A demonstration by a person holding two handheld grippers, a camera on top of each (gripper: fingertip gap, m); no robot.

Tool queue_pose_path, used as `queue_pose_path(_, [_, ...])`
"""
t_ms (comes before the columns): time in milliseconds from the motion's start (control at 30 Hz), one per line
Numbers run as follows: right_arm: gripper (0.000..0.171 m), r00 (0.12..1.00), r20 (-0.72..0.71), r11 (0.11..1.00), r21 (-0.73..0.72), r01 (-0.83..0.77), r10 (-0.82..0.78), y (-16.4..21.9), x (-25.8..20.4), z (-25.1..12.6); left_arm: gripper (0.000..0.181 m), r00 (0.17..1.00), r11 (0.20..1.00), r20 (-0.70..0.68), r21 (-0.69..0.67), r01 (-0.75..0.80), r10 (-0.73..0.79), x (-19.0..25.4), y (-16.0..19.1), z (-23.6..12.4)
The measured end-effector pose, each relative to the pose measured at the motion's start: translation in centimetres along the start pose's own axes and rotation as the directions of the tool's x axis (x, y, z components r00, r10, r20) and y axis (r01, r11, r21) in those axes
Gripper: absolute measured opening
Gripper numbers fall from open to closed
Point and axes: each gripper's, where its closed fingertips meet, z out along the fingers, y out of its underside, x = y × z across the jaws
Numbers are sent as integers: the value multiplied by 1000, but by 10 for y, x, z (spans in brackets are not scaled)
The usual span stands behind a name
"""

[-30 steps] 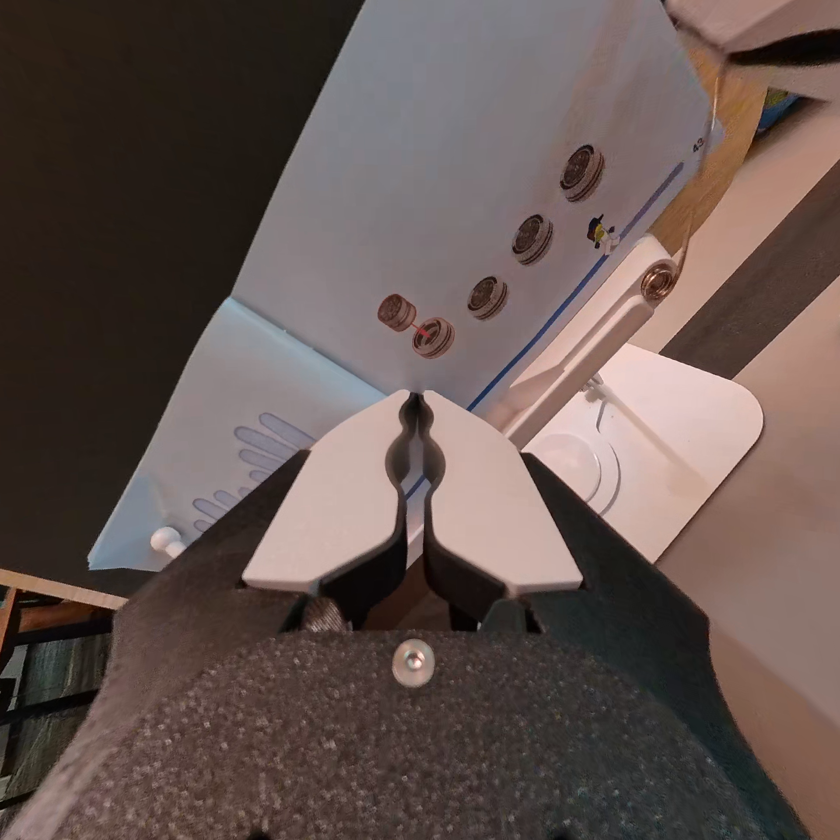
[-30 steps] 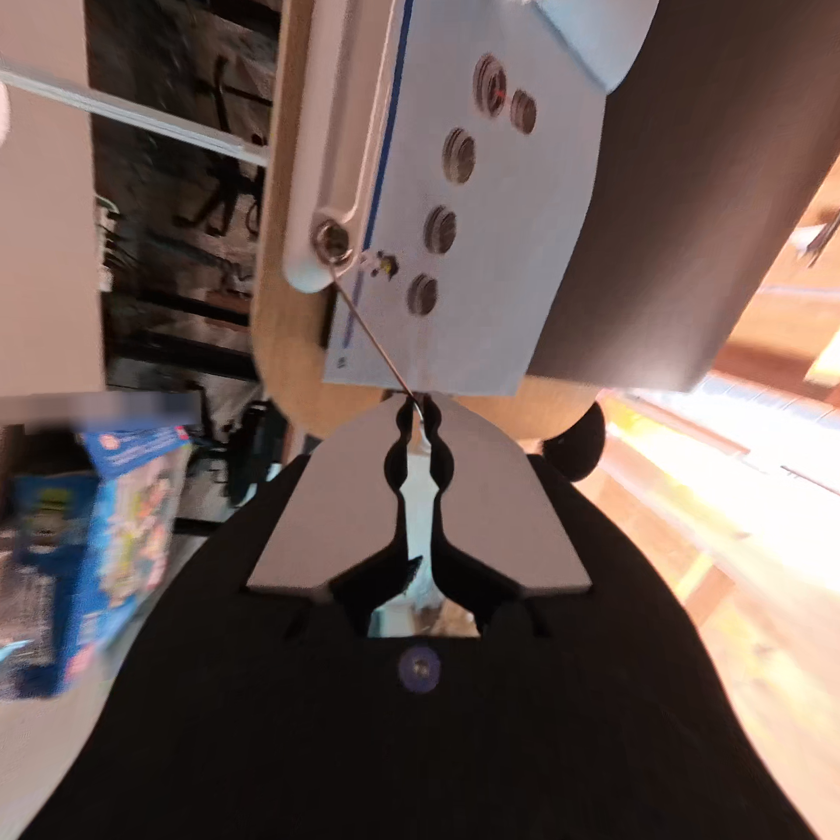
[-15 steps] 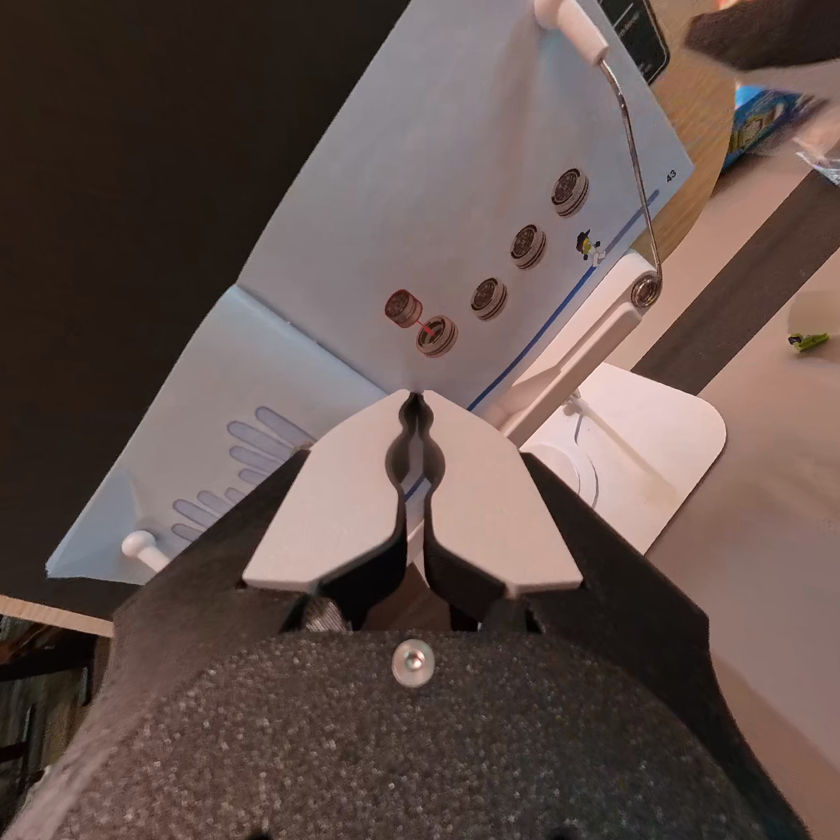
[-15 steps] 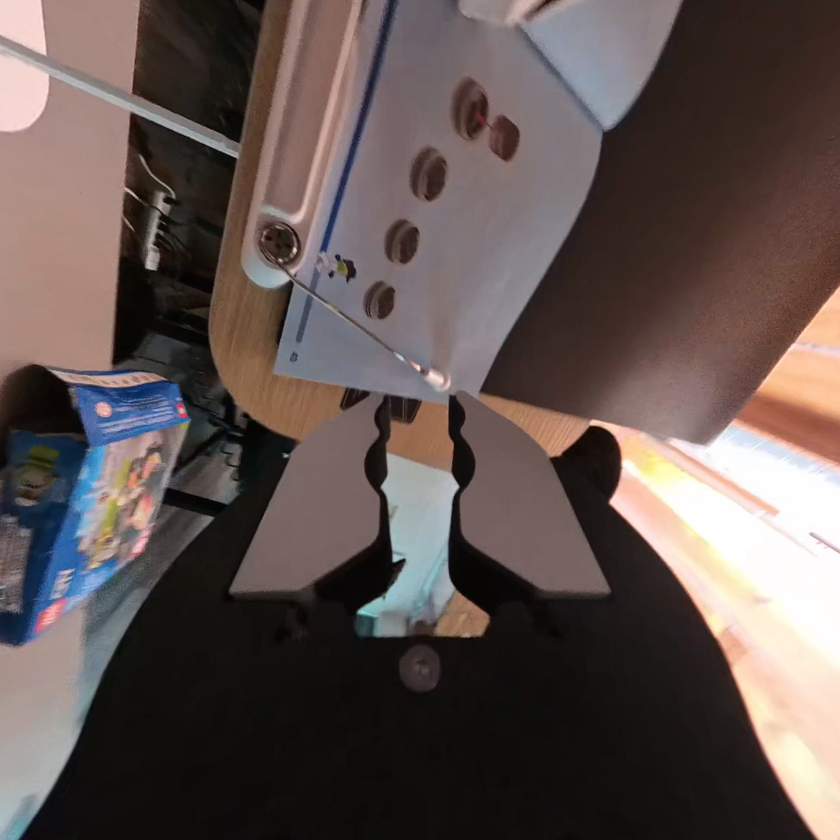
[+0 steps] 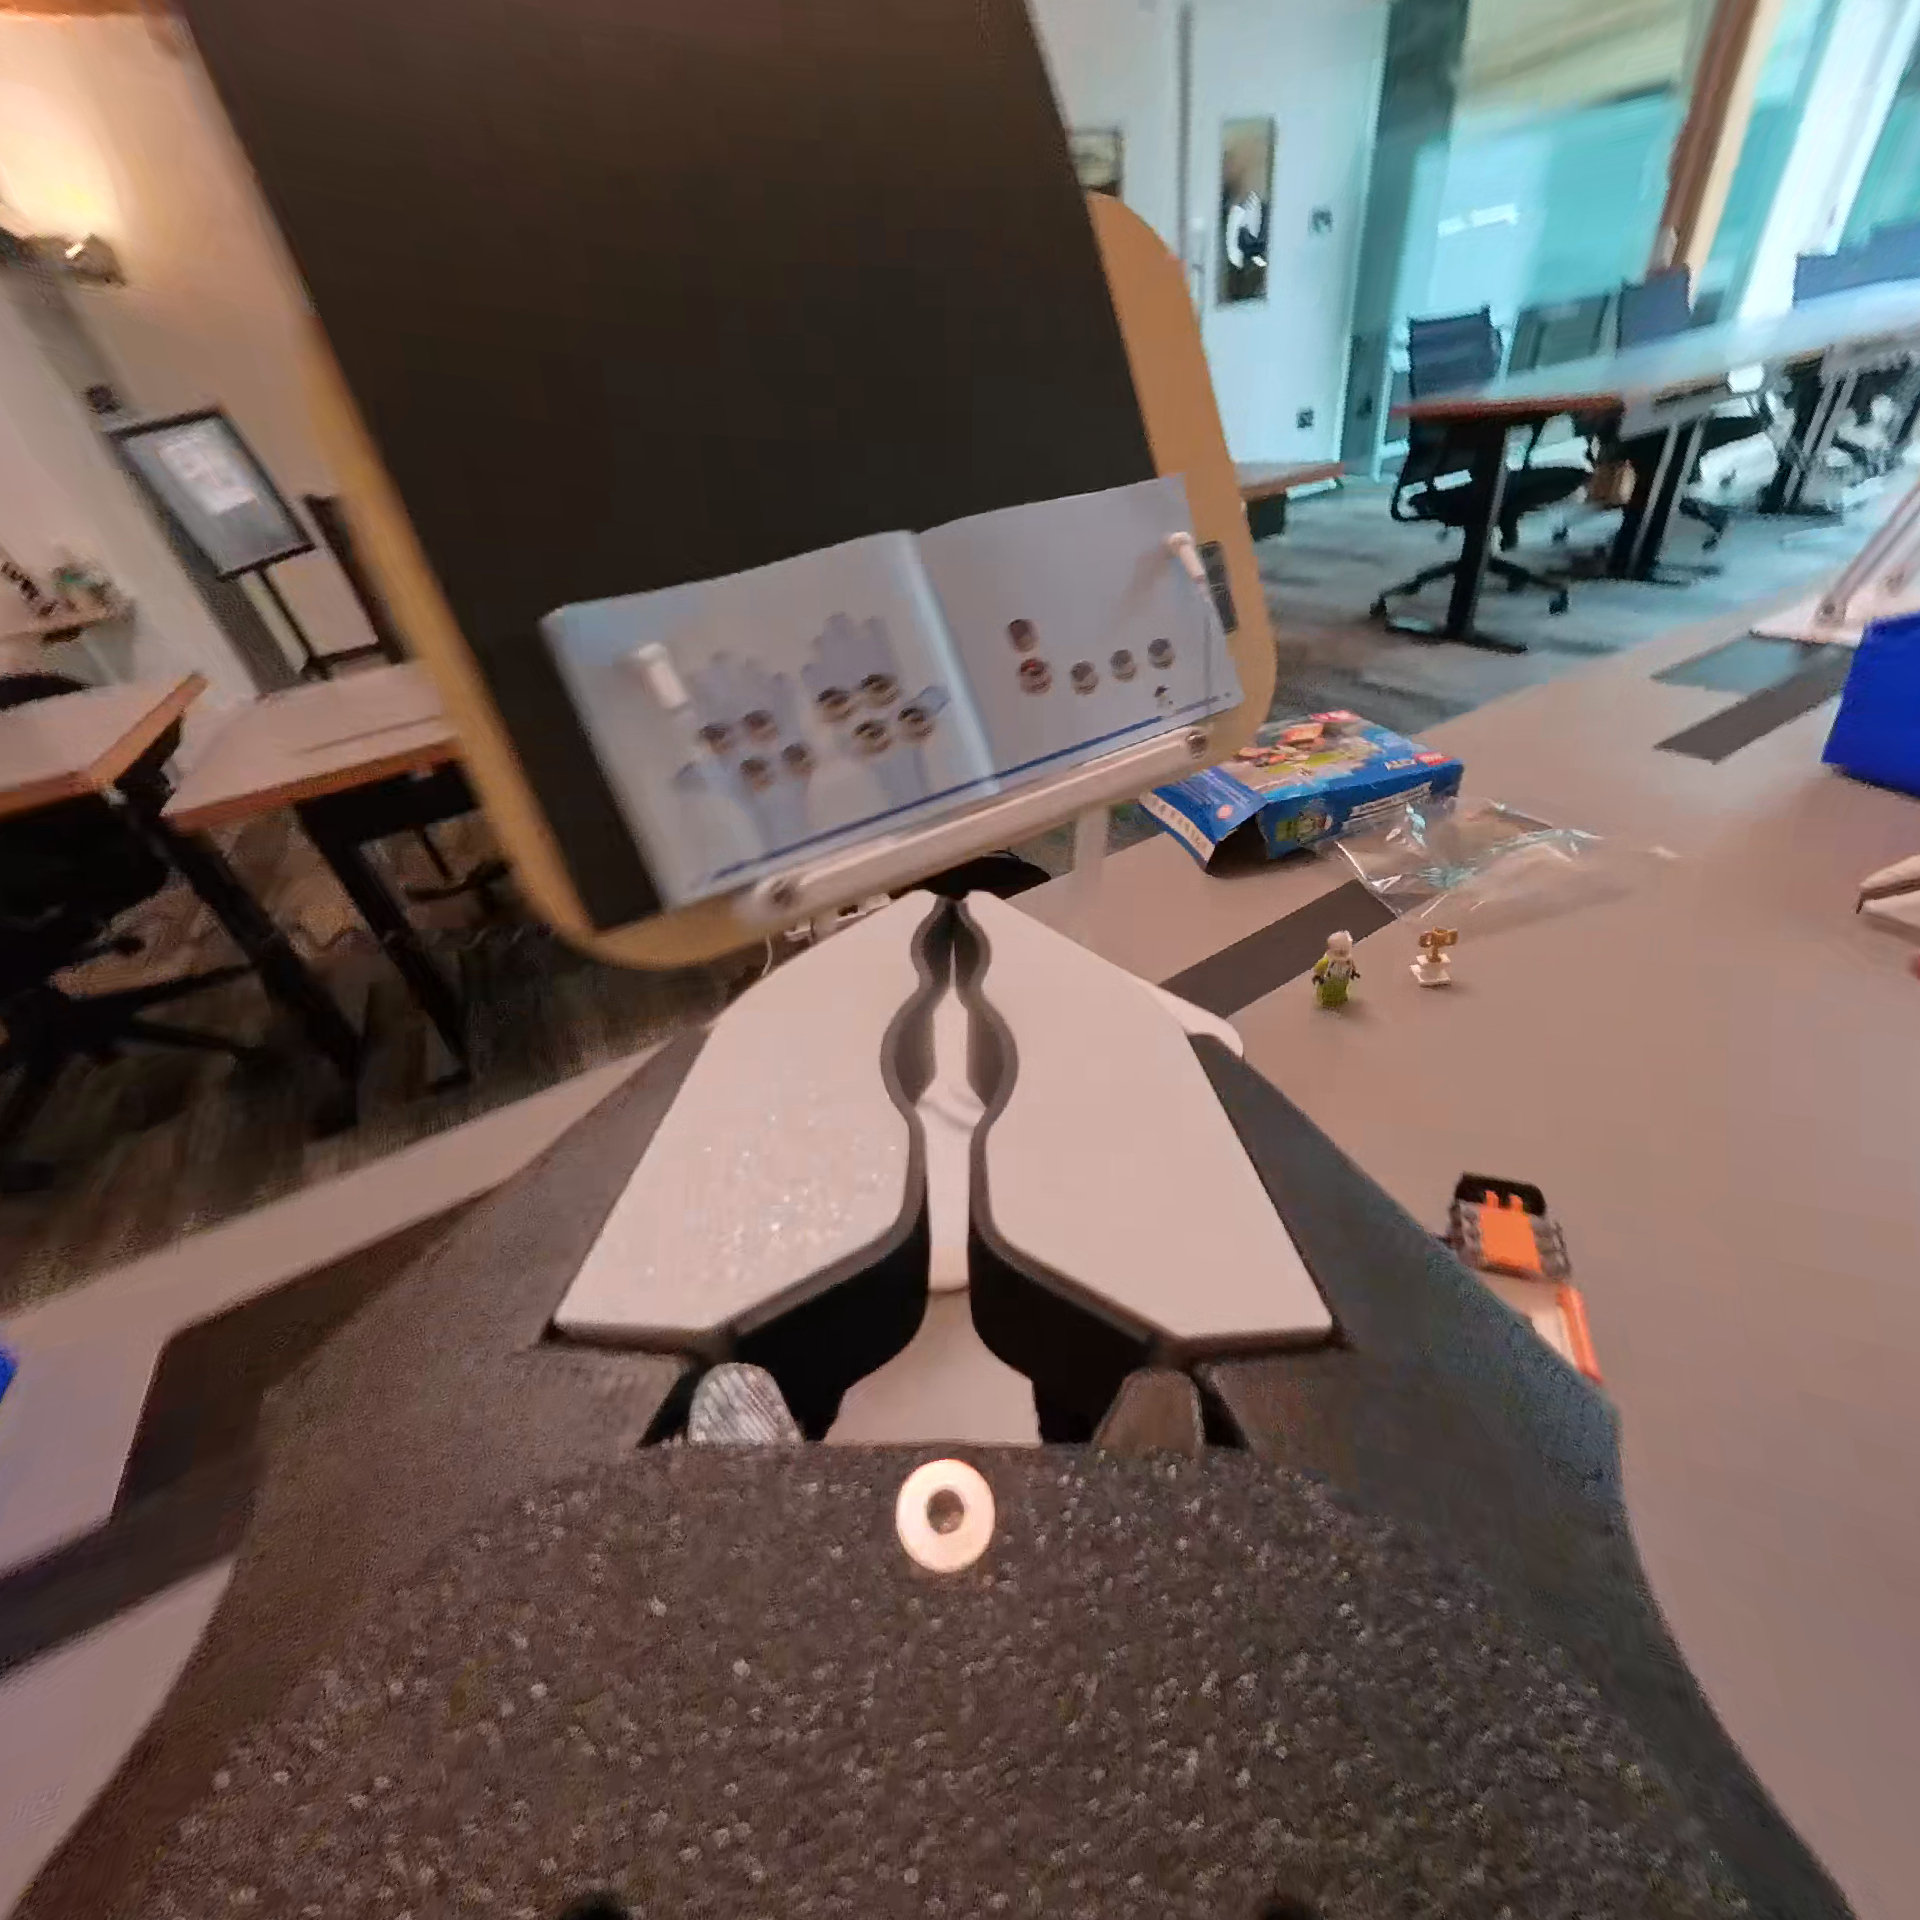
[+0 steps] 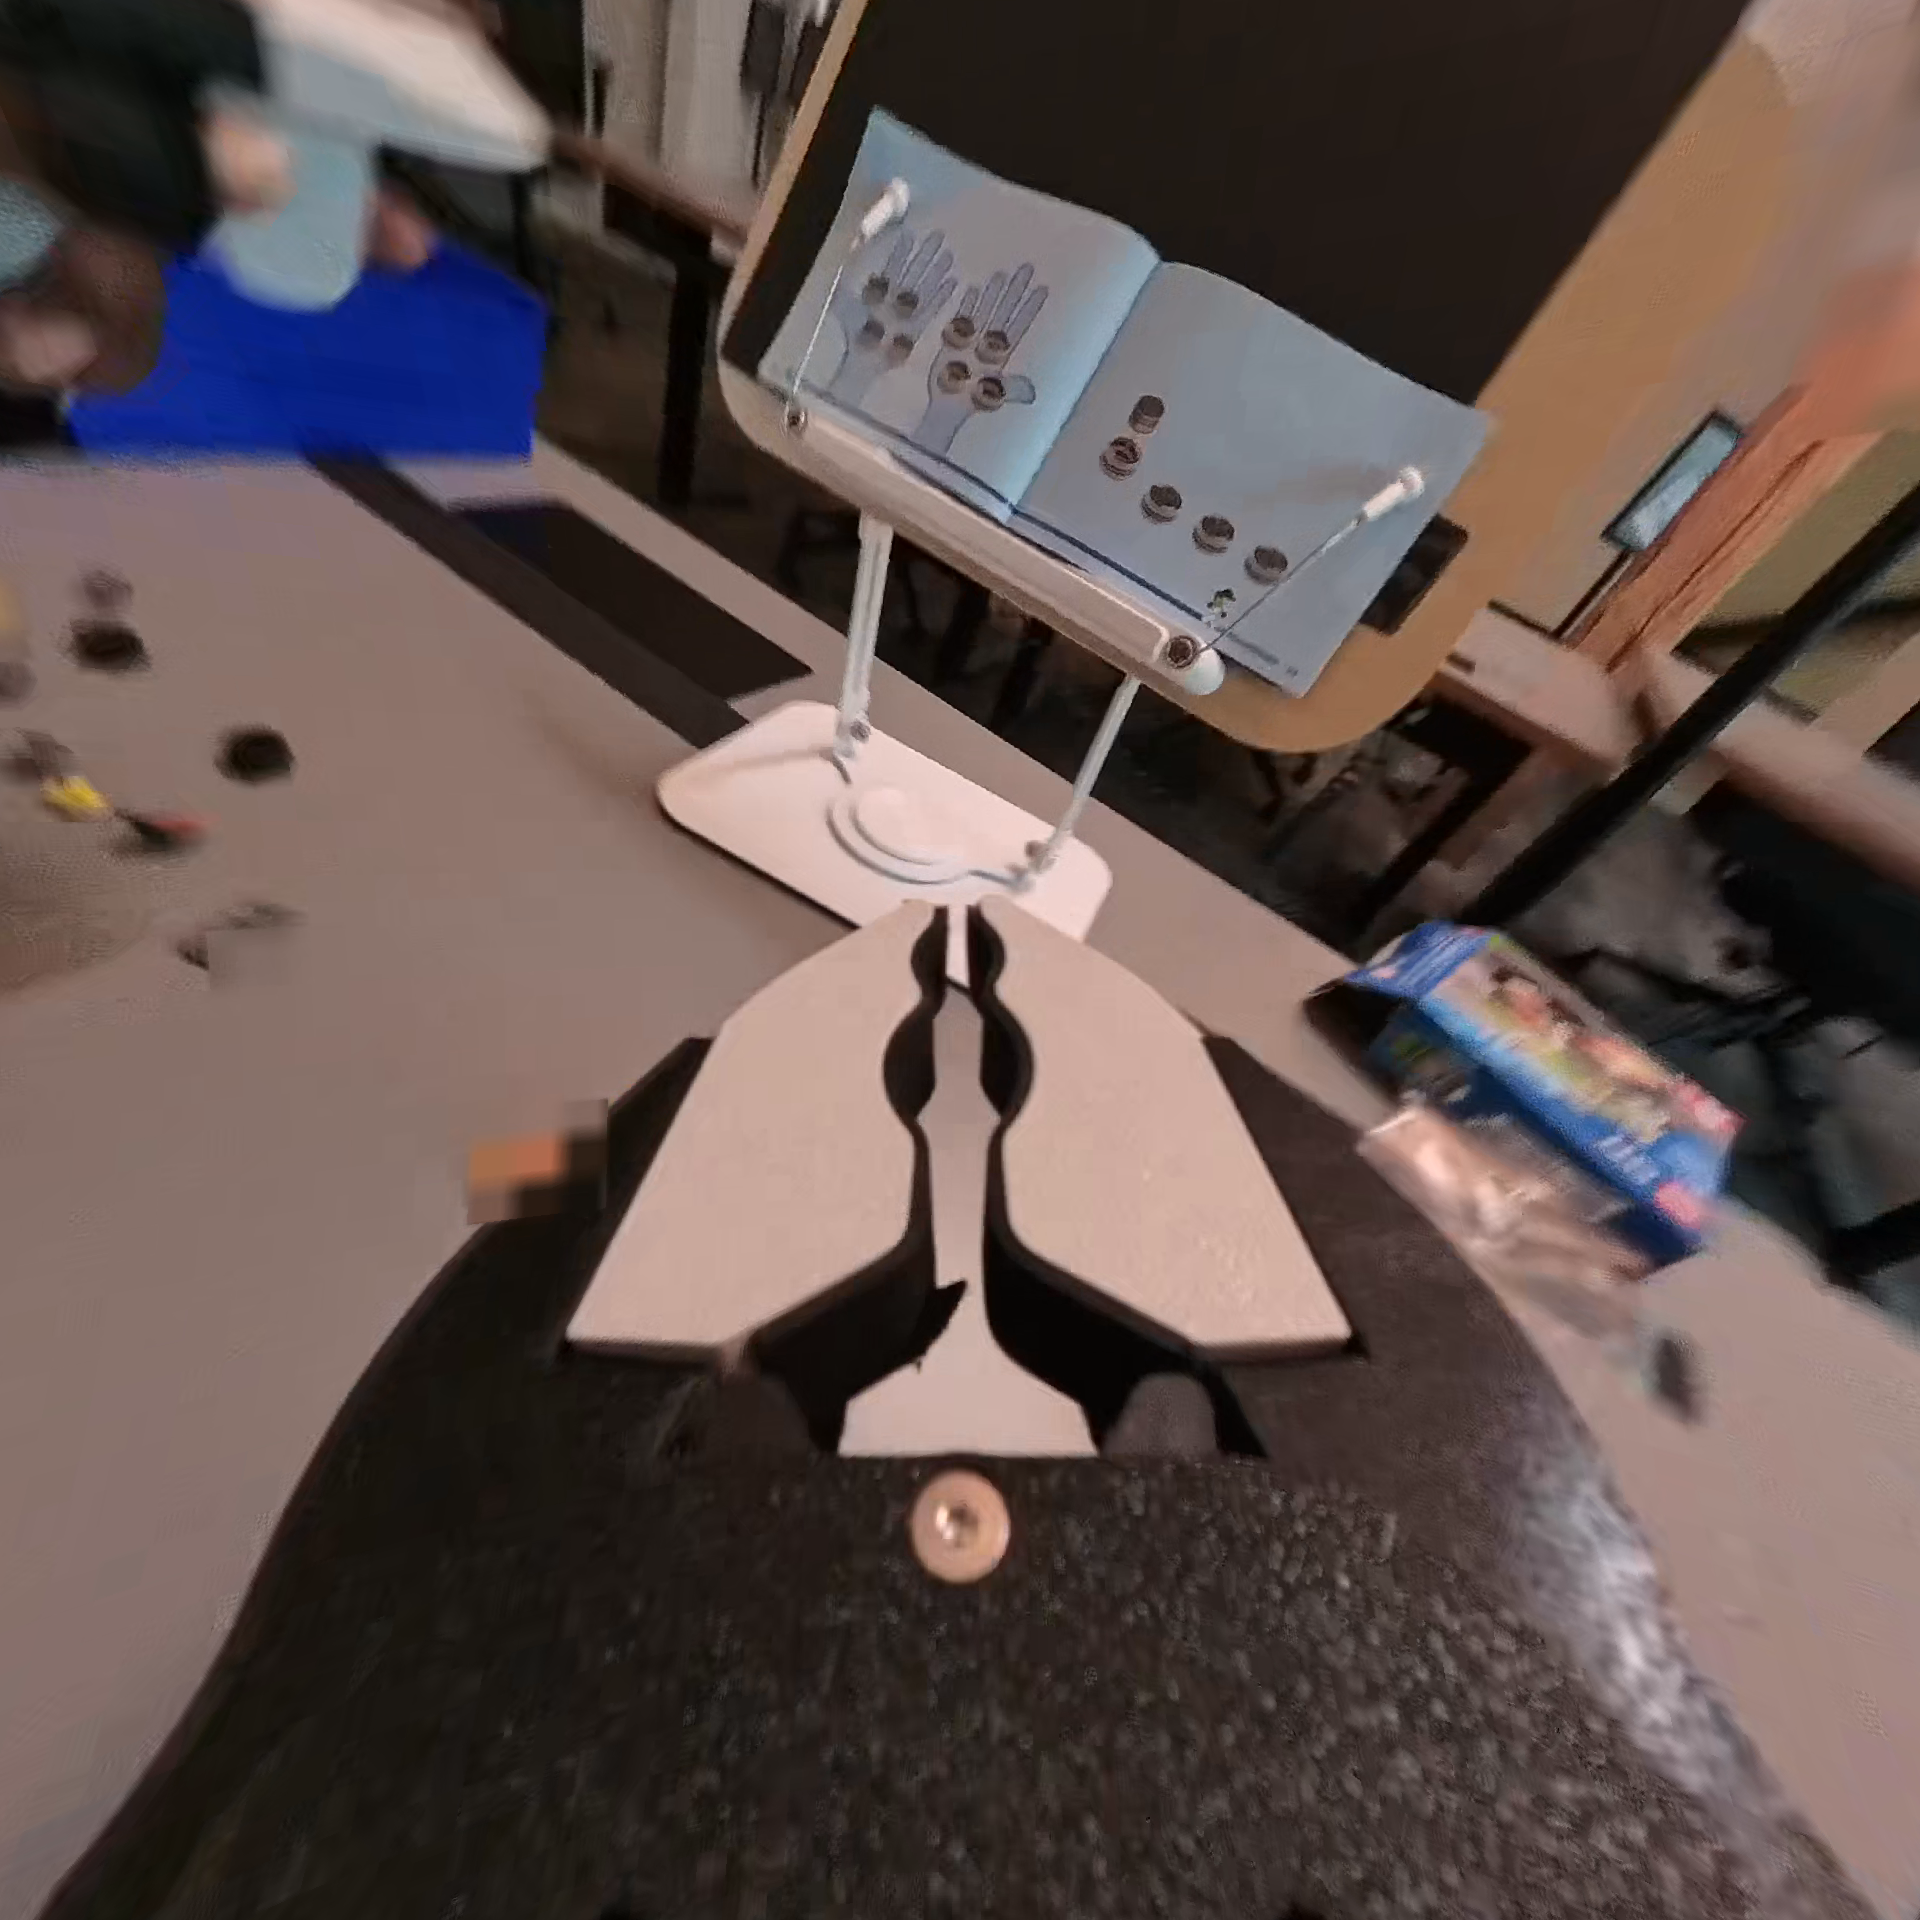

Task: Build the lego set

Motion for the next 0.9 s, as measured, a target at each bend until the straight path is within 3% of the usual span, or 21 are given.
queue_pose_path(133, [0, 981, -21, 980, 56, -193, 195, -1, -12, -18, 0, 986, 987, 24, -3, 163, -163, -16, 23, -72])
queue_pose_path(267, [0, 955, -15, 955, 23, -295, 296, 11, -27, -18, 0, 961, 961, 2, -7, 278, -278, 9, 46, -111])
queue_pose_path(400, [0, 963, -29, 963, 16, -269, 270, 34, -32, 1, 0, 963, 961, -10, -71, 266, -268, 45, 81, -106])
queue_pose_path(500, [0, 958, 37, 958, 17, -286, 285, 58, -47, 9, 0, 996, 972, 38, -217, 88, -81, 51, 132, -92])
queue_pose_path(567, [0, 963, 81, 966, 19, -258, 255, 59, -56, 9, 0, 996, 923, 6, -377, -78, 86, 54, 171, -88])
queue_pose_path(633, [0, 969, 104, 972, 45, -231, 225, 52, -60, 6, 5, 992, 861, -51, -493, -123, 113, 62, 202, -89])
queue_pose_path(667, [0, 970, 113, 974, 49, -221, 215, 47, -61, 4, 17, 993, 829, -80, -547, -114, 83, 67, 213, -89])
queue_pose_path(700, [0, 973, 115, 977, 53, -205, 198, 43, -61, 1, 28, 996, 808, -79, -583, -88, 51, 69, 218, -89])
queue_pose_path(767, [0, 987, 88, 990, 25, -136, 133, 44, -54, -2, 30, 997, 821, -80, -568, -64, 23, 73, 214, -87])
queue_pose_path(900, [3, 994, 89, 991, -122, -56, 67, 74, -43, 0, 36, 994, 771, -77, -628, -105, 72, 65, 224, -76])
